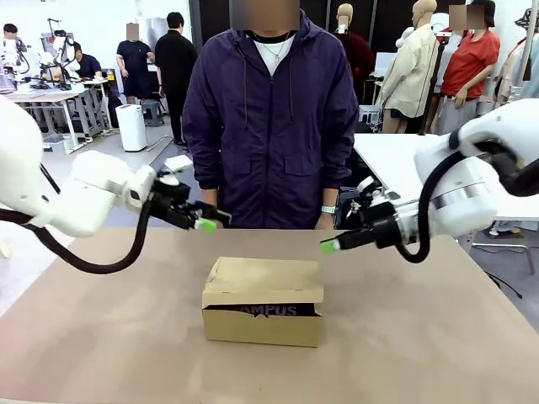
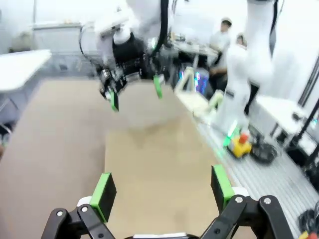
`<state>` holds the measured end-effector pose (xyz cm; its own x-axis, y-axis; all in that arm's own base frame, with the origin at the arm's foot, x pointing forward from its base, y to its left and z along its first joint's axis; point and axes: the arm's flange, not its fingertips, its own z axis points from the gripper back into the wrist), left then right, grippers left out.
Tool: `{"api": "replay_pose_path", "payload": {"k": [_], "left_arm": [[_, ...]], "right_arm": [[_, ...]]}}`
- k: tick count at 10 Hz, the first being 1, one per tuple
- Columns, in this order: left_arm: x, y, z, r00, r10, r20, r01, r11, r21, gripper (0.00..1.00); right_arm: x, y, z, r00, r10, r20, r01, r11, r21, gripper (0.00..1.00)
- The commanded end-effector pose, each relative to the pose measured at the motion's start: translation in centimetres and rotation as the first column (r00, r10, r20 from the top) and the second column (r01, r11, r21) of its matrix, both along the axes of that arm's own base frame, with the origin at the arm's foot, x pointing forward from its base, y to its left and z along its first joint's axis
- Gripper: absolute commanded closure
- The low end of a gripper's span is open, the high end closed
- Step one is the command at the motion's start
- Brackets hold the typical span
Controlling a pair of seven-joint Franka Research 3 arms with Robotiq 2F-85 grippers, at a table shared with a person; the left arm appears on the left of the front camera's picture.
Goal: Pack the items into the box.
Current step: Close the Mailer Box.
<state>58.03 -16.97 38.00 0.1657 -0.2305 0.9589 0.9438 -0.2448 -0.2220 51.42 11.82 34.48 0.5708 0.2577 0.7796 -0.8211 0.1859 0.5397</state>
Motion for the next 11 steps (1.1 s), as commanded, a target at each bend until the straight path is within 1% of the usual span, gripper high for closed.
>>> {"api": "replay_pose_path", "payload": {"k": [1, 2, 3, 4, 5, 6, 7, 8, 9, 10, 11], "left_arm": [[-2.3, 2.5, 1.4, 0.994, 0.027, -0.105, -0.044, 0.986, -0.162, 0.00], [-2.3, 4.1, 1.9, 0.972, 0.017, -0.233, -0.073, 0.970, -0.233, 0.00], [-2.3, 6.3, 2.2, 0.897, -0.025, -0.441, -0.125, 0.944, -0.307, 0.00], [-2.5, 8.3, 2.0, 0.791, 0.086, -0.606, -0.323, 0.900, -0.294, 0.00], [-3.3, 10.7, 1.7, 0.734, 0.080, -0.674, -0.382, 0.870, -0.312, 0.00], [-4.8, 13.1, 1.2, 0.710, 0.115, -0.695, -0.394, 0.883, -0.257, 0.00], [-6.8, 15.6, -0.2, 0.680, 0.242, -0.693, -0.379, 0.924, -0.049, 0.00], [-8.1, 17.0, -0.9, 0.639, 0.312, -0.704, -0.385, 0.921, 0.059, 0.00], [-8.5, 18.0, -1.8, 0.567, 0.421, -0.708, -0.437, 0.883, 0.175, 0.00], [-8.2, 18.5, -2.5, 0.524, 0.466, -0.713, -0.470, 0.856, 0.214, 0.00], [-7.3, 19.1, -2.7, 0.625, 0.354, -0.696, -0.450, 0.892, 0.049, 0.00]], "right_arm": [[0.3, -2.2, 2.3, 0.982, -0.098, -0.164, 0.121, 0.983, 0.137, 0.00], [0.2, -3.9, 2.5, 0.964, -0.062, -0.260, 0.129, 0.959, 0.252, 0.00], [-0.3, -5.7, 2.6, 0.928, 0.041, -0.372, 0.116, 0.914, 0.388, 0.00], [-0.8, -7.0, 2.2, 0.879, 0.044, -0.474, 0.173, 0.898, 0.404, 0.00], [-1.1, -8.6, 1.6, 0.836, -0.028, -0.548, 0.273, 0.888, 0.371, 0.00], [-1.8, -10.4, 1.0, 0.815, 0.008, -0.579, 0.277, 0.872, 0.403, 0.00], [-2.4, -12.7, 0.2, 0.800, -0.055, -0.598, 0.343, 0.860, 0.379, 0.00], [-2.9, -14.4, -0.1, 0.797, -0.101, -0.596, 0.380, 0.851, 0.363, 0.00], [-3.2, -15.6, -0.3, 0.805, -0.152, -0.573, 0.405, 0.847, 0.344, 0.00], [-3.2, -16.0, -0.6, 0.817, -0.229, -0.529, 0.432, 0.851, 0.299, 0.00], [-2.9, -15.9, -1.4, 0.804, -0.093, -0.587, 0.360, 0.862, 0.357, 0.00]]}}
